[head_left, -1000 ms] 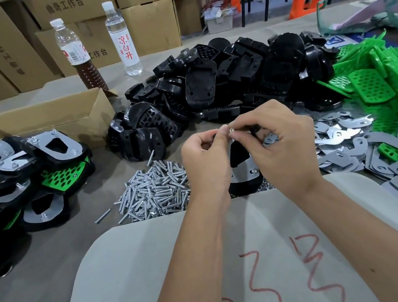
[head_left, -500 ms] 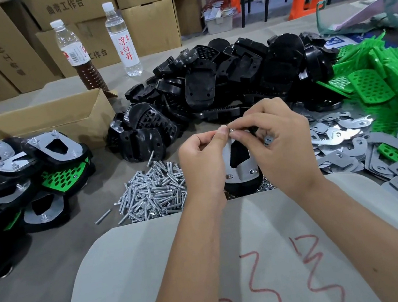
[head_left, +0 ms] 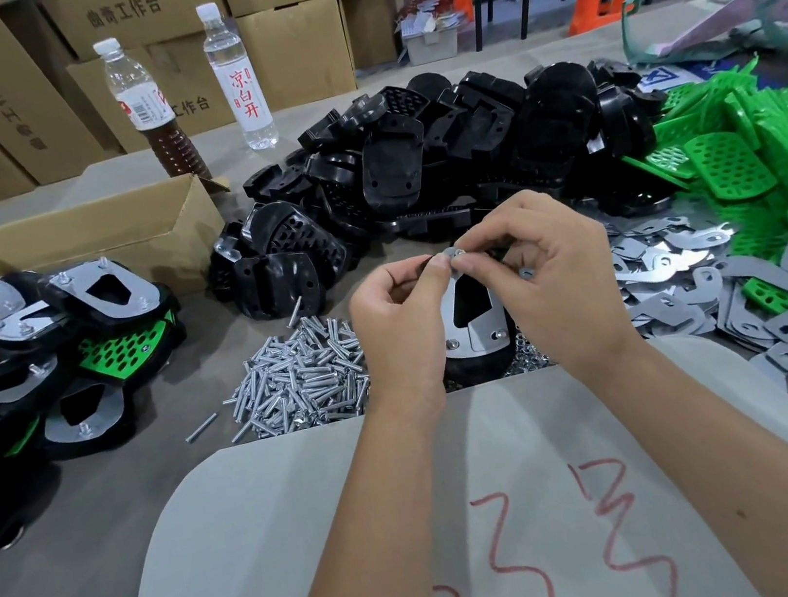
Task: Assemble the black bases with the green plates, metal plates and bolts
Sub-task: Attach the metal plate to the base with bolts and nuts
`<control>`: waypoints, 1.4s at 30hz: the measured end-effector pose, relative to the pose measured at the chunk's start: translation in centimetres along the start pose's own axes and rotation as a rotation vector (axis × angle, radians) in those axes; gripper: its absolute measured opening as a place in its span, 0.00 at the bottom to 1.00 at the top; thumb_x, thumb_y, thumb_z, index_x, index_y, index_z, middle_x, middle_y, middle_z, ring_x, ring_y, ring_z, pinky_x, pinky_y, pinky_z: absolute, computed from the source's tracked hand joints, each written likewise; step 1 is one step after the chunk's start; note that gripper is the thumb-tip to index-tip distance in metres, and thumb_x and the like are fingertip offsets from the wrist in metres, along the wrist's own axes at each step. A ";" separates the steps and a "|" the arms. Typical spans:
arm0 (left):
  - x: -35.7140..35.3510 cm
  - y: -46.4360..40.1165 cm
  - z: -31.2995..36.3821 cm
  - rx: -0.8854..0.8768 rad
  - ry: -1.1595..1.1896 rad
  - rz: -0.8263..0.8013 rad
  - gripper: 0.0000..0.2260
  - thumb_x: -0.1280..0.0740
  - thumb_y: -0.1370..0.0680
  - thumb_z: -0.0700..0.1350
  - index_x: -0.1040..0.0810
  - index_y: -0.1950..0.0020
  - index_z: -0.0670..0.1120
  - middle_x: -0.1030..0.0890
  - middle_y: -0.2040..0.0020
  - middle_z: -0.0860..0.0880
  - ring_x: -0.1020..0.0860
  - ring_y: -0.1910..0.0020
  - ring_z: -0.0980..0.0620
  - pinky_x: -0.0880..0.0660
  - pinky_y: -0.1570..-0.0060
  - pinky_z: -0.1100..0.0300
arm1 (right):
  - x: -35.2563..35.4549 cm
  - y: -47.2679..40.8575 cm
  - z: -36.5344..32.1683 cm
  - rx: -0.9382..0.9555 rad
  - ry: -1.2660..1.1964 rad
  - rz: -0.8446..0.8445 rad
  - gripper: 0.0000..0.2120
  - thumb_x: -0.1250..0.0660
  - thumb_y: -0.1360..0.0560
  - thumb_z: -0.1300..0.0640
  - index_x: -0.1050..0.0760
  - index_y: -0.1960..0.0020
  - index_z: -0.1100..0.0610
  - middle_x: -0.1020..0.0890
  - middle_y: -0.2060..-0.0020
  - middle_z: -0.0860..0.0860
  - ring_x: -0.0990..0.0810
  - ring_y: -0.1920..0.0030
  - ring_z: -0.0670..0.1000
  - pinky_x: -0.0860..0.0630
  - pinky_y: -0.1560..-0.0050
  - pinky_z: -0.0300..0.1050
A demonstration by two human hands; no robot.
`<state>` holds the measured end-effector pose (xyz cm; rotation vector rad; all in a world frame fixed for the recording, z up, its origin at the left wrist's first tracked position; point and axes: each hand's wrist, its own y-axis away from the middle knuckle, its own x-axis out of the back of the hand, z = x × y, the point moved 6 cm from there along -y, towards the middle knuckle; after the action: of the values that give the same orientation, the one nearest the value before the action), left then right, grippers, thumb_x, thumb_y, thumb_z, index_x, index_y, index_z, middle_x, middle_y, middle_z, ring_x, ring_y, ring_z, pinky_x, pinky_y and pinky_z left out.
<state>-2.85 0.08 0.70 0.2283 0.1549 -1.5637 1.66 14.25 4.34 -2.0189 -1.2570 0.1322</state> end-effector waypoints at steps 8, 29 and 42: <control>0.4 -0.3 -0.6 0.021 0.005 0.031 0.07 0.25 0.23 0.40 0.16 0.48 0.37 0.16 0.48 0.33 0.18 0.44 0.31 0.22 0.39 0.33 | -0.4 0.0 0.2 -0.012 -0.033 -0.063 0.05 0.25 0.23 0.64 0.13 0.50 0.57 0.18 0.54 0.52 0.18 0.50 0.55 0.21 0.54 0.54; 0.2 -0.1 -0.4 -0.003 0.009 0.025 0.10 0.24 0.25 0.43 0.16 0.48 0.38 0.15 0.49 0.35 0.17 0.45 0.32 0.21 0.40 0.33 | -0.4 0.2 0.7 -0.049 -0.083 -0.038 0.05 0.25 0.22 0.63 0.12 0.48 0.56 0.18 0.53 0.51 0.18 0.54 0.54 0.22 0.60 0.59; 0.2 -0.2 0.0 -0.058 -0.042 0.016 0.04 0.25 0.22 0.39 0.16 0.50 0.39 0.15 0.50 0.35 0.18 0.54 0.47 0.19 0.43 0.43 | -0.1 0.0 0.4 -0.035 -0.057 -0.037 0.05 0.23 0.24 0.64 0.12 0.50 0.56 0.18 0.55 0.51 0.18 0.55 0.52 0.22 0.64 0.57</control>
<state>-3.01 -0.09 0.61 0.1508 0.1642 -1.5446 1.42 14.39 4.02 -2.0333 -1.3395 0.1522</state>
